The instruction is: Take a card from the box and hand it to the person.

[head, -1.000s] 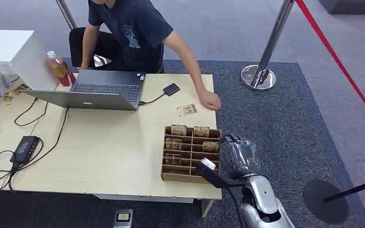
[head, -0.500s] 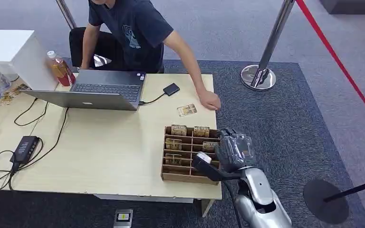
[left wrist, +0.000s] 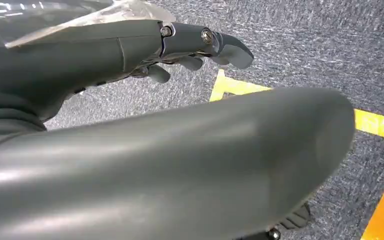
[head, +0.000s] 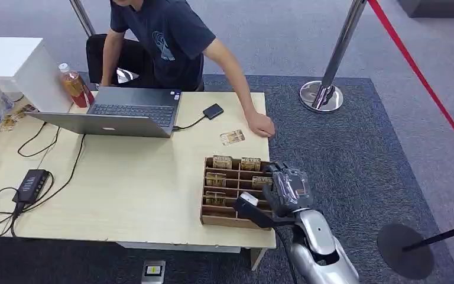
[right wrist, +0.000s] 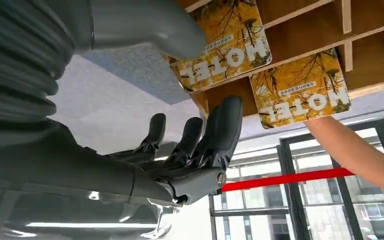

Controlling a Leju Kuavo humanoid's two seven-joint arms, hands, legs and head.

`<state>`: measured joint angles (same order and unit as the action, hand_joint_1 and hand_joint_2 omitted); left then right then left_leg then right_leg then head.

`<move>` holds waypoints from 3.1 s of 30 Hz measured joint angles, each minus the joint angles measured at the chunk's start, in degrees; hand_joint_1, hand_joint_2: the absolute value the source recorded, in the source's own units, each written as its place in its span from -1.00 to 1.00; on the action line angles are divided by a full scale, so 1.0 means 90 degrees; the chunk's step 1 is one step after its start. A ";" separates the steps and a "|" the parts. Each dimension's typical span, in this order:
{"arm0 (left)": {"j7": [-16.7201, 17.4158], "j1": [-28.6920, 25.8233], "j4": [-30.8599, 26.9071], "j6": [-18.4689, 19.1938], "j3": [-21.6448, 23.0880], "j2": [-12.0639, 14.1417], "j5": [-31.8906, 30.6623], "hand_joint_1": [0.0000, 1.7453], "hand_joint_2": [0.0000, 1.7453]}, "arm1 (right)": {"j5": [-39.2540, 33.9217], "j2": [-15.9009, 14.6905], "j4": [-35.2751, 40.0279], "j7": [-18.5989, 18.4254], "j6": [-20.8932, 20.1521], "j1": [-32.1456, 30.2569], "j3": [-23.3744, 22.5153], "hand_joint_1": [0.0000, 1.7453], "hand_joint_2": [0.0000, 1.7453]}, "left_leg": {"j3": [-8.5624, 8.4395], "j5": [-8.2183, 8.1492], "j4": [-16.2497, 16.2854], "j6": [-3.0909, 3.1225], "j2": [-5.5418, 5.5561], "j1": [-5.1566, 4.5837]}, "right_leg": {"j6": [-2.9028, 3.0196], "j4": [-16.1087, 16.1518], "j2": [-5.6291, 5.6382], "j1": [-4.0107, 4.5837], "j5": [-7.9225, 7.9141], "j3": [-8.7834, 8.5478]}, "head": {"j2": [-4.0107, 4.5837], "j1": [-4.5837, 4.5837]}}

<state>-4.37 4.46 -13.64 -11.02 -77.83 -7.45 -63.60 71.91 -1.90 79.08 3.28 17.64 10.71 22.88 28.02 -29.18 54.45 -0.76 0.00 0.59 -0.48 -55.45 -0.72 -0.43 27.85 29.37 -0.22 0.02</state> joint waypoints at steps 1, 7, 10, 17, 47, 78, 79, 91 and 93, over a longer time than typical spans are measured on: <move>0.0000 0.0000 0.0000 0.0000 0.0000 -0.0002 0.0000 -1.00 -1.00 | 0.0000 0.0000 0.0000 -0.0002 -0.0015 0.0001 0.0002 -0.10 1.00 | 0.0000 0.0000 0.0000 0.0000 0.0000 0.0000 | 0.0000 0.0000 0.0000 0.0000 0.0000 0.0000 | 0.0000 0.0002; 0.0000 0.0005 0.0002 -0.0027 -0.0005 -0.0015 0.0039 -1.00 -1.00 | 0.0022 0.0056 -0.0104 -0.0005 -0.0104 0.0068 0.0056 -0.04 1.00 | 0.0000 0.0000 0.0000 0.0000 0.0000 0.0000 | 0.0000 0.0000 0.0000 0.0000 0.0000 0.0000 | 0.0000 0.0000; 0.0005 0.0005 0.0002 -0.0034 -0.0010 -0.0029 0.0051 -1.00 -1.00 | 0.0022 0.0090 -0.0172 -0.0005 -0.0112 0.0115 0.0068 -0.02 1.00 | -0.0001 0.0000 0.0000 0.0000 0.0000 0.0000 | 0.0000 0.0000 0.0000 0.0000 0.0000 -0.0001 | 0.0000 0.0000; 0.0017 0.0005 0.0000 -0.0046 -0.0010 -0.0041 0.0078 -1.00 -1.00 | 0.0027 0.0117 -0.0211 -0.0034 -0.0112 0.0125 0.0097 0.16 1.00 | 0.0000 0.0000 0.0000 0.0000 0.0000 0.0000 | 0.0000 0.0000 0.0000 0.0000 0.0000 0.0000 | 0.0000 0.0000; -0.0017 -0.0001 0.0000 -0.0007 -0.0007 -0.0041 0.0005 -1.00 -1.00 | -0.0134 -0.0058 0.0387 0.0068 0.0080 -0.0103 0.0092 1.00 1.00 | -0.0003 0.0000 0.0000 0.0000 0.0000 0.0000 | 0.0000 0.0001 0.0000 0.0000 0.0000 0.0001 | 0.0000 0.0000; 0.0015 0.0057 0.0002 -0.0087 -0.0058 -0.0049 0.0107 -1.00 -1.00 | -0.0406 0.0481 0.0685 0.0627 0.0066 0.1306 0.0415 1.00 1.00 | 0.0003 0.0006 0.0000 -0.0005 0.0001 0.0002 | 0.0003 -0.0011 0.0000 0.0001 -0.0002 0.0003 | 0.0000 0.0000; 0.0019 0.0061 0.0002 -0.0092 -0.0061 -0.0046 0.0114 -1.00 -1.00 | -0.0367 0.0539 0.0588 0.0593 0.0049 0.1381 0.0439 1.00 1.00 | 0.0003 0.0006 0.0000 -0.0005 0.0000 0.0002 | 0.0003 -0.0012 0.0000 0.0001 -0.0002 0.0003 | 0.0000 0.0000; 0.0066 0.0060 0.0002 -0.0143 -0.0061 -0.0044 0.0117 -1.00 -1.00 | 0.0565 0.0947 -0.0364 -0.0123 0.0145 0.1928 0.0515 -1.00 1.00 | 0.0001 0.0006 0.0001 -0.0005 0.0001 0.0001 | 0.0003 -0.0010 0.0000 0.0001 -0.0002 0.0006 | 0.0000 0.0000; 0.0066 0.0060 0.0002 -0.0141 -0.0063 -0.0044 0.0121 -1.00 -1.00 | 0.0758 0.0940 -0.0364 -0.0275 0.0246 0.1850 0.0476 -1.00 1.00 | 0.0002 0.0006 0.0001 -0.0005 0.0001 0.0001 | 0.0003 -0.0009 0.0000 0.0001 -0.0002 0.0006 | 0.0000 0.0000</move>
<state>-3.78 5.00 -13.62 -12.28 -78.40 -7.85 -62.51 78.73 6.56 75.80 0.81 19.85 27.36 27.17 28.03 -29.13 54.46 -0.80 0.00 0.60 -0.45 -55.53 -0.73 -0.42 27.83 29.43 -0.22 0.02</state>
